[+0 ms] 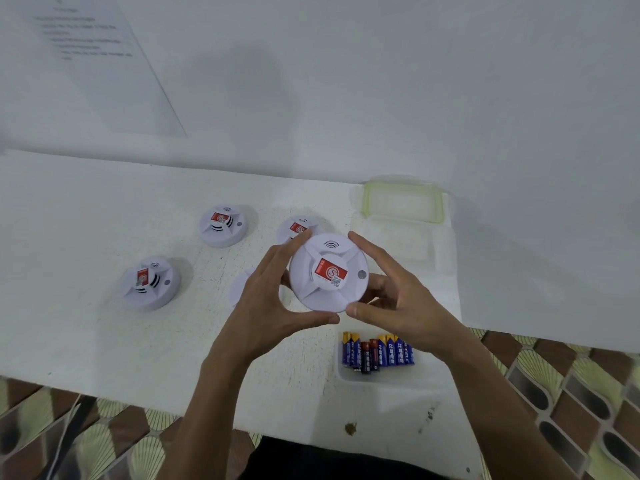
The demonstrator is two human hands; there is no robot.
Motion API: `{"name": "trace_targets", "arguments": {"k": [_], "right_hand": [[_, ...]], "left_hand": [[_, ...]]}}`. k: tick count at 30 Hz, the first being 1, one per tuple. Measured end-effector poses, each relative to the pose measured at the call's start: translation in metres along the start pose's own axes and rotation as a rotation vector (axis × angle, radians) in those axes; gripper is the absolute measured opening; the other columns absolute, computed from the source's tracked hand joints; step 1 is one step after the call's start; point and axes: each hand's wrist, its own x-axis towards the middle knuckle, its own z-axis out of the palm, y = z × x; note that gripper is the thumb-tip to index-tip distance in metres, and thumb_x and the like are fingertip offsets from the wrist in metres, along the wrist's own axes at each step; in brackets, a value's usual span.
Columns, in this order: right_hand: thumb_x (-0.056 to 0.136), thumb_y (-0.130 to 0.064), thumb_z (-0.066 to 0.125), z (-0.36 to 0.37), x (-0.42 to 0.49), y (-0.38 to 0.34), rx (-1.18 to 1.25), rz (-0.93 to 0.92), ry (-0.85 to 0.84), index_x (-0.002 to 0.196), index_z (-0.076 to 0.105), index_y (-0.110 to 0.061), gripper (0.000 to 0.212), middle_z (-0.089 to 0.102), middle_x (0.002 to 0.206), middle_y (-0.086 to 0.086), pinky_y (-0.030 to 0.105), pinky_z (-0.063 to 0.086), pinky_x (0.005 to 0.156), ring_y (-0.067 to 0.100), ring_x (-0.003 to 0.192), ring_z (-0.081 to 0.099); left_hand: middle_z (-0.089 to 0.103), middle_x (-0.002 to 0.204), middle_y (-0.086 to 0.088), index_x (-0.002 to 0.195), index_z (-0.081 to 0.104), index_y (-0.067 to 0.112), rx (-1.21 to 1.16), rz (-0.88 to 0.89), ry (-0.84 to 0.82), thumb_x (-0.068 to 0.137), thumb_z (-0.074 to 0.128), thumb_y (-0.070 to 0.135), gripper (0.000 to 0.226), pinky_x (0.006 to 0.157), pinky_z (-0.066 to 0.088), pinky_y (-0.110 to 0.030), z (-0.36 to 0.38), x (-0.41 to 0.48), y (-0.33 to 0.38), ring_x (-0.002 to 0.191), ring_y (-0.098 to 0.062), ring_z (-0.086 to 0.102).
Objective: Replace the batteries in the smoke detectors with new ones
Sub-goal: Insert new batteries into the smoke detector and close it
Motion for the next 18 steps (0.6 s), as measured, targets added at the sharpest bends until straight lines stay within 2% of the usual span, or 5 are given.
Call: {"name": "trace_targets", "arguments": {"k": [4,9,11,14,18], "right_hand": [[0.087,-0.009,0.070,0.000,0.000,0.001,-0.001,0.003,0.008,0.147,0.022,-0.047,0.085,0.071,0.109,0.002,0.038,0.055,0.085,0.025,0.084,0.063],[0.087,-0.009,0.070,0.000,0.000,0.001,-0.003,0.002,0.008,0.149,0.021,-0.044,0.086,0.071,0.108,0.003,0.038,0.055,0.085,0.026,0.086,0.063],[0.087,-0.009,0.070,0.000,0.000,0.001,0.000,0.003,0.010,0.148,0.022,-0.045,0.085,0.071,0.107,0.003,0.037,0.054,0.085,0.027,0.086,0.063],[0.087,-0.008,0.070,-0.001,0.000,0.002,-0.002,-0.002,0.012,0.147,0.023,-0.047,0.085,0.071,0.108,0.004,0.037,0.054,0.084,0.023,0.082,0.063],[0.087,-0.008,0.070,0.000,0.001,0.003,0.003,-0.006,0.015,0.146,0.024,-0.047,0.085,0.072,0.108,0.000,0.035,0.054,0.084,0.015,0.081,0.063]], "left_hand": [[0.042,0.136,0.020,0.137,0.029,0.049,0.002,-0.005,-0.003,0.054,0.088,0.046,0.102,0.097,0.037,-0.013,0.000,0.001,0.001,0.122,0.004,0.042],[0.043,0.138,0.017,0.138,0.030,0.046,0.016,0.005,-0.012,0.055,0.089,0.043,0.102,0.099,0.038,-0.017,-0.001,0.000,0.002,0.124,0.000,0.043],[0.042,0.136,0.020,0.137,0.031,0.048,-0.001,-0.022,-0.029,0.053,0.085,0.057,0.101,0.102,0.036,-0.019,0.001,0.002,0.000,0.121,0.002,0.043],[0.034,0.124,0.030,0.126,0.024,0.063,-0.018,-0.052,-0.032,0.043,0.047,0.098,0.094,0.106,0.027,-0.024,0.007,0.008,-0.007,0.111,0.012,0.038],[0.030,0.121,0.031,0.123,0.022,0.039,0.008,-0.063,-0.014,0.042,0.037,0.102,0.104,0.105,0.026,-0.021,0.010,0.009,-0.014,0.111,0.013,0.034]]}}
